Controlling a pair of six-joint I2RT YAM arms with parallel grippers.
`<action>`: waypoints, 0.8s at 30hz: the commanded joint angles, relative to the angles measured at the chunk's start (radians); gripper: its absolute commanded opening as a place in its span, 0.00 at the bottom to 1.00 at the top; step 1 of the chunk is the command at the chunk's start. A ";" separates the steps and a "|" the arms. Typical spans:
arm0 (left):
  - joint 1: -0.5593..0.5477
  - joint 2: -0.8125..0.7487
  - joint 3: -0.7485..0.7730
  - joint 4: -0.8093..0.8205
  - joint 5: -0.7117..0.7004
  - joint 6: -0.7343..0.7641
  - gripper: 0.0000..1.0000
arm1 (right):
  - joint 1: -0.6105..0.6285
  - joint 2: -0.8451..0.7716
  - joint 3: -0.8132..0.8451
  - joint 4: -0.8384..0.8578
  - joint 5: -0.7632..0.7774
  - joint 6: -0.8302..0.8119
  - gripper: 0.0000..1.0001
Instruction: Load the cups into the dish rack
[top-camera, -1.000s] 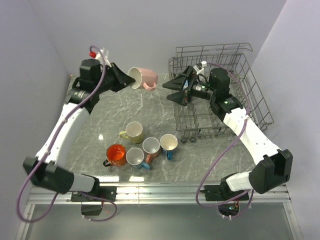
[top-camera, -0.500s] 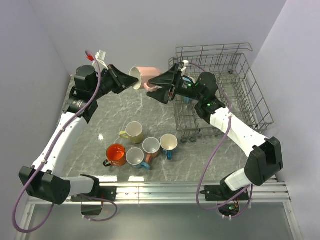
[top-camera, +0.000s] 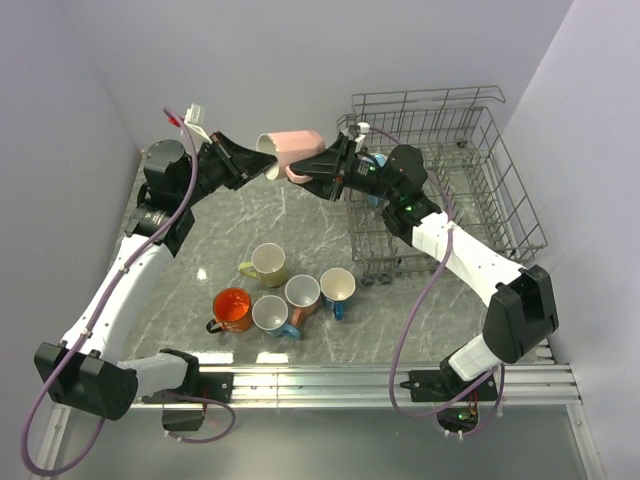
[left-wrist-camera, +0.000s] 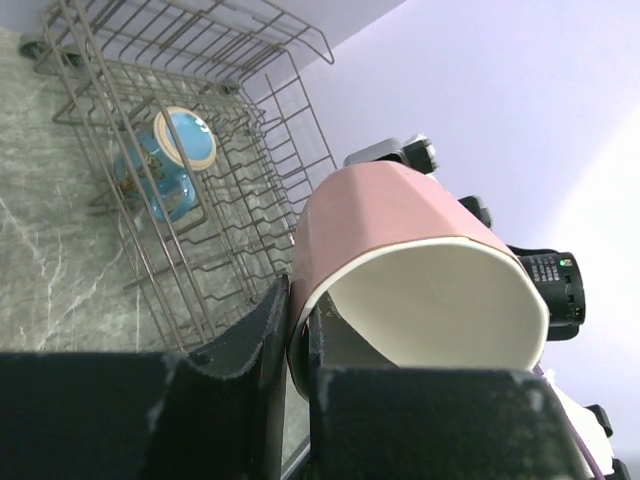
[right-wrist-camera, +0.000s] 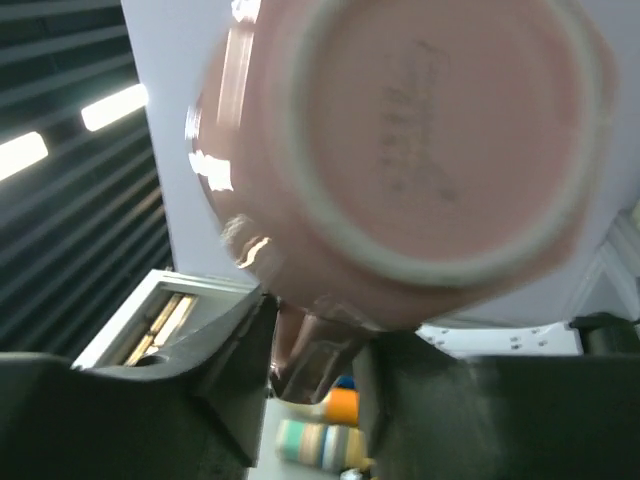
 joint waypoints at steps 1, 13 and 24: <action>-0.016 -0.066 0.006 0.132 0.062 -0.017 0.00 | 0.005 0.010 0.053 0.082 0.067 0.034 0.32; -0.020 -0.024 0.055 -0.093 -0.027 0.105 0.44 | -0.058 0.019 0.155 -0.037 0.020 -0.085 0.00; -0.005 0.000 0.054 -0.253 -0.182 0.205 0.99 | -0.340 0.031 0.427 -0.684 -0.014 -0.576 0.00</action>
